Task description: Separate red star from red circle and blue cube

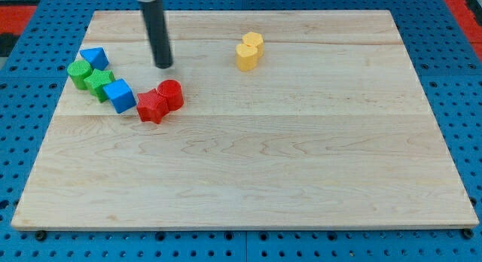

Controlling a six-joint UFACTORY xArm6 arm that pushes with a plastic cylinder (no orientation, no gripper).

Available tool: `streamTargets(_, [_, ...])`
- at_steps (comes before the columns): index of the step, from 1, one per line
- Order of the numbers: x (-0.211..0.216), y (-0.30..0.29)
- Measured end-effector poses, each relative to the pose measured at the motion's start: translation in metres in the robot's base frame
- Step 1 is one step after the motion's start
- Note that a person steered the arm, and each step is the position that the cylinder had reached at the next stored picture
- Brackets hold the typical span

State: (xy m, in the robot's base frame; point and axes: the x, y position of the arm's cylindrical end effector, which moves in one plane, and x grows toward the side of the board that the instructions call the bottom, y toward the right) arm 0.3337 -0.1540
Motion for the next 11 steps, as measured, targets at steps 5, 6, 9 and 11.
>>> streamTargets(5, [0.102, -0.007])
streamTargets(6, [0.107, 0.002])
streamTargets(9, [0.149, 0.092])
streamTargets(11, [0.13, 0.036])
